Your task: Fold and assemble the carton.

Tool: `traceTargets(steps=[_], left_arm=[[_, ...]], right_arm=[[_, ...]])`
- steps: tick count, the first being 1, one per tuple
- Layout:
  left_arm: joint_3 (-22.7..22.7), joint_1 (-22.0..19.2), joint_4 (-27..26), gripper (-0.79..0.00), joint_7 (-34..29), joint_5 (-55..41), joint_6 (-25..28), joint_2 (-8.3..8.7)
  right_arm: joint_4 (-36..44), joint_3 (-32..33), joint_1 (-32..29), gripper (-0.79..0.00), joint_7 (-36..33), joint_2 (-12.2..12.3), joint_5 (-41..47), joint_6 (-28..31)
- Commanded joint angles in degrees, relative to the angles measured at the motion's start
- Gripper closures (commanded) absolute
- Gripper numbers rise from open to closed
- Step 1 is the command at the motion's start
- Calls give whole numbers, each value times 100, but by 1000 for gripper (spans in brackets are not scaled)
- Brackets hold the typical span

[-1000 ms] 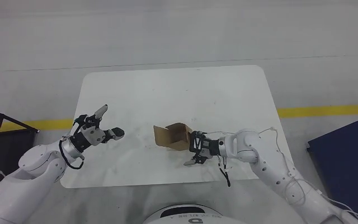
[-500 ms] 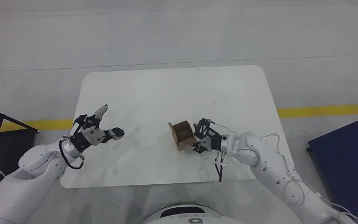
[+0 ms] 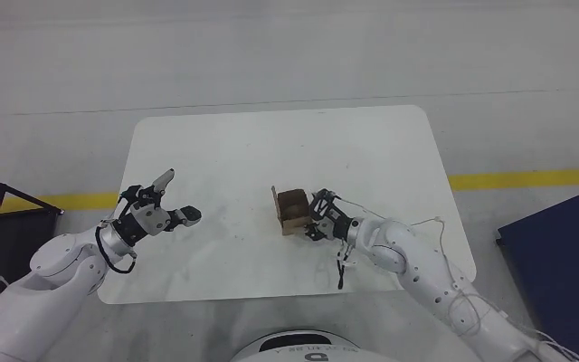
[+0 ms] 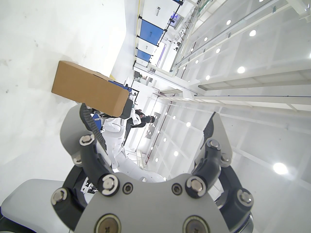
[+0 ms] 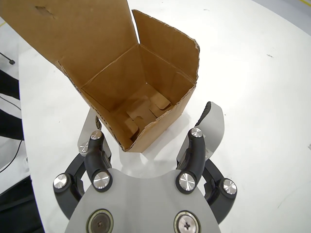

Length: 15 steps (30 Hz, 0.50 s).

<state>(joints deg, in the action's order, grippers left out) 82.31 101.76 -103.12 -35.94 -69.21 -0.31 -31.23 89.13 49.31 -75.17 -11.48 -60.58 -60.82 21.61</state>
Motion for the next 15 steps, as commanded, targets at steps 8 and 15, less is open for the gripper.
traceTargets(steps=[8,15], left_arm=[[0,0,0,-785,0,0,0,0],[0,0,0,-785,0,0,0,0]], right_arm=[[-304,-301,360,-637,396,-297,291,-994],[27,-24,87,-776,751,-239,615,-244]])
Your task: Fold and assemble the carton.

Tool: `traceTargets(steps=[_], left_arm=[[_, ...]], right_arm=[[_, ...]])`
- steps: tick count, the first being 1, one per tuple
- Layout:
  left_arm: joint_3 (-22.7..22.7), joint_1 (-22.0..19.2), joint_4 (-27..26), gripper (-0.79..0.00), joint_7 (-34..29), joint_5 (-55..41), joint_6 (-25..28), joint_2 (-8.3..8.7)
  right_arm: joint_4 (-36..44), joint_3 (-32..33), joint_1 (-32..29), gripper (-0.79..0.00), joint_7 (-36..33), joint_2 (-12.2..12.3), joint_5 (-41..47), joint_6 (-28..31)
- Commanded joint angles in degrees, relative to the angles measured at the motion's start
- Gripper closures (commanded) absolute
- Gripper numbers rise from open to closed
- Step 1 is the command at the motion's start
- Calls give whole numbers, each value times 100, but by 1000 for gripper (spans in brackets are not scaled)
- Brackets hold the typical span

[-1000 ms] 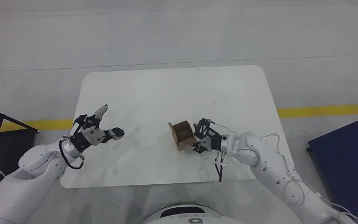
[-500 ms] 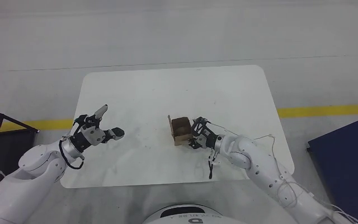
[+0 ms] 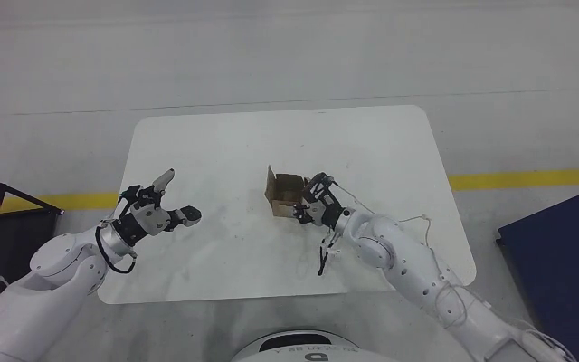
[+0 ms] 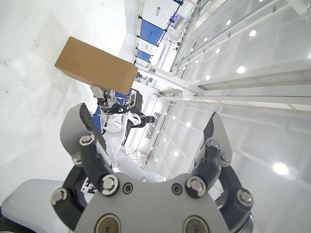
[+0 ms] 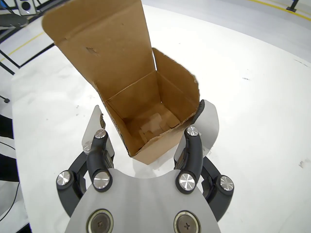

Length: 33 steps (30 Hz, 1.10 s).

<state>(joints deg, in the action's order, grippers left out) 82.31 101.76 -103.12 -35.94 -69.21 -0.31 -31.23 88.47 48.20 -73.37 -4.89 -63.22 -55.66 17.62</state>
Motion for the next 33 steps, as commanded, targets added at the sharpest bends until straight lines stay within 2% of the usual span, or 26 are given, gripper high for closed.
traceTargets(steps=[1,5,7,10,12,13,15,18,22,26,33], left_arm=[[0,0,0,-785,0,0,0,0],[0,0,0,-785,0,0,0,0],[0,0,0,-785,0,0,0,0],[0,0,0,-785,0,0,0,0],[0,0,0,-785,0,0,0,0],[0,0,0,-785,0,0,0,0],[0,0,0,-785,0,0,0,0],[0,0,0,-785,0,0,0,0],[0,0,0,-785,0,0,0,0],[0,0,0,-785,0,0,0,0],[0,0,0,-785,0,0,0,0]], right_arm=[[165,205,-192,-785,143,59,154,263],[686,773,-653,-785,377,224,62,574],[1031,1063,-879,-785,488,313,-19,961],[1596,1458,-1157,-748,359,442,-612,1301],[1916,1585,-1264,-751,224,495,-1013,1488],[2044,1577,-1284,-720,214,510,-1156,1665],[2071,1477,-1235,-548,144,523,-1350,2074],[1990,1180,-1033,-372,14,490,-1515,2413],[1594,714,-650,-388,-216,379,-1582,2363],[1068,300,-177,-363,-234,222,-1448,2167],[589,-37,407,-369,-122,24,-1343,1889]])
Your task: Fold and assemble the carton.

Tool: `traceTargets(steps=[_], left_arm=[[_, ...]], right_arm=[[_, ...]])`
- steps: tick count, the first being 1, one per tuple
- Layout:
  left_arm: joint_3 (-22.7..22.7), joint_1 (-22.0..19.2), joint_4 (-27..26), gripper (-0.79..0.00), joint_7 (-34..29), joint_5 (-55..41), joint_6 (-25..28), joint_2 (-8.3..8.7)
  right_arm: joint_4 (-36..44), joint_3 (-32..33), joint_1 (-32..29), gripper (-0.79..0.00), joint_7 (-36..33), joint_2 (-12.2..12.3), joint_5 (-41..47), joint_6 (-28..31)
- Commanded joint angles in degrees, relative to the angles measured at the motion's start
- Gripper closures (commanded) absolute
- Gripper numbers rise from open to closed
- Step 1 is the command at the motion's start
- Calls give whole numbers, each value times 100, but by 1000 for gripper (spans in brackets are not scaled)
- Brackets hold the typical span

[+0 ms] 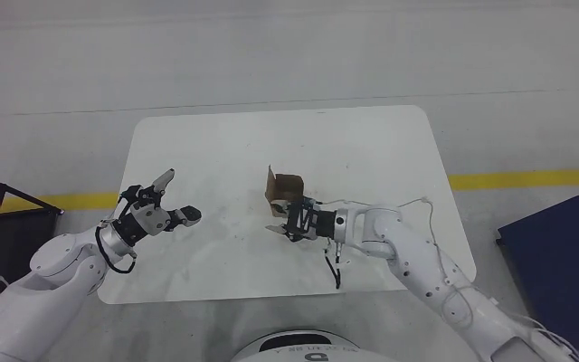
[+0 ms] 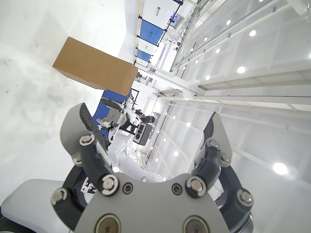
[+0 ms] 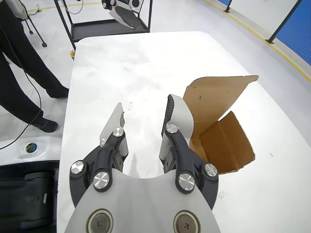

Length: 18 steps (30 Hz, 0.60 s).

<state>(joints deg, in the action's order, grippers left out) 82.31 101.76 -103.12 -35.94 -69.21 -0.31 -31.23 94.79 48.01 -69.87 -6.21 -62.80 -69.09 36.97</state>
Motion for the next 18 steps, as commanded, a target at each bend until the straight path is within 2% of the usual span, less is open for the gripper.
traceTargets(steps=[1,5,10,18], left_arm=[[0,0,0,-785,0,0,0,0],[0,0,0,-785,0,0,0,0],[0,0,0,-785,0,0,0,0],[0,0,0,-785,0,0,0,0]], right_arm=[[-94,-34,109,-369,29,-36,-3,-92],[-432,-104,286,-360,-43,-104,18,-256],[-857,-321,481,-348,-248,-197,3,-194],[-1019,-356,643,-372,-261,-265,-29,-200]])
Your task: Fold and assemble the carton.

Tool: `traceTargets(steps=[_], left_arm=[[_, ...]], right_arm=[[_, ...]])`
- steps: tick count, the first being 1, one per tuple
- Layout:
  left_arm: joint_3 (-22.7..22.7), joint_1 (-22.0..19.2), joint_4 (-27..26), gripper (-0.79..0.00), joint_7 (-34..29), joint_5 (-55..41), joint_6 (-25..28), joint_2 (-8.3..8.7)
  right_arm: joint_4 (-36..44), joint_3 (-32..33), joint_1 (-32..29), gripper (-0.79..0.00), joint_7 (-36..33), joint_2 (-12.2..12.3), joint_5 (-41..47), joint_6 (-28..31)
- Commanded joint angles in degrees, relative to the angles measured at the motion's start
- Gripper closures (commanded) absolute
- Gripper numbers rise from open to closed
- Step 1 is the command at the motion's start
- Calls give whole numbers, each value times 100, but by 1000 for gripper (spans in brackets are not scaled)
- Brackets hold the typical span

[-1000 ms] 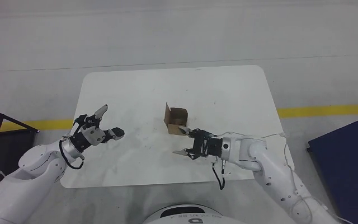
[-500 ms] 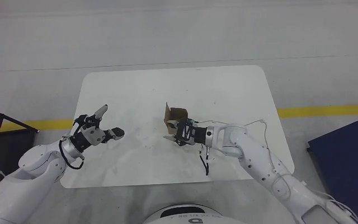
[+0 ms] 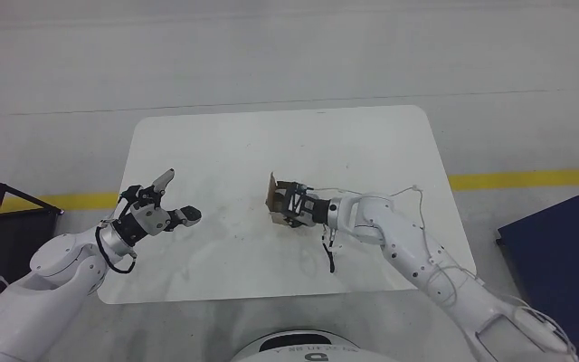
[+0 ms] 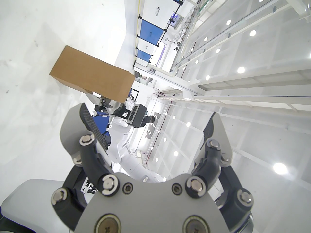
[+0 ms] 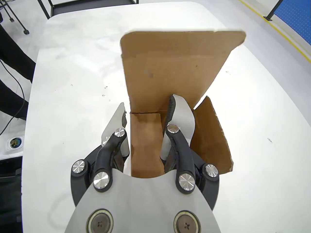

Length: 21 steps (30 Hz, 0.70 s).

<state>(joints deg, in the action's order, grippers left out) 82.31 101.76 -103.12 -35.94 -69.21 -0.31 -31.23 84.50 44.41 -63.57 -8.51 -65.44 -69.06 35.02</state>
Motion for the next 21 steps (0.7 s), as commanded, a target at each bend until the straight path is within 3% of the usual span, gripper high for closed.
traceTargets(steps=[1,6,10,16,21], left_arm=[[0,0,0,-785,0,0,0,0],[0,0,0,-785,0,0,0,0],[0,0,0,-785,0,0,0,0],[0,0,0,-785,0,0,0,0],[0,0,0,-785,0,0,0,0]], right_arm=[[35,12,18,-376,-51,-4,-38,-9],[376,199,-57,-465,-72,48,-120,91],[891,498,-307,-397,-77,158,-305,184],[1534,757,-704,-366,-388,339,-1144,619],[1670,758,-809,-360,-536,387,-1799,576]])
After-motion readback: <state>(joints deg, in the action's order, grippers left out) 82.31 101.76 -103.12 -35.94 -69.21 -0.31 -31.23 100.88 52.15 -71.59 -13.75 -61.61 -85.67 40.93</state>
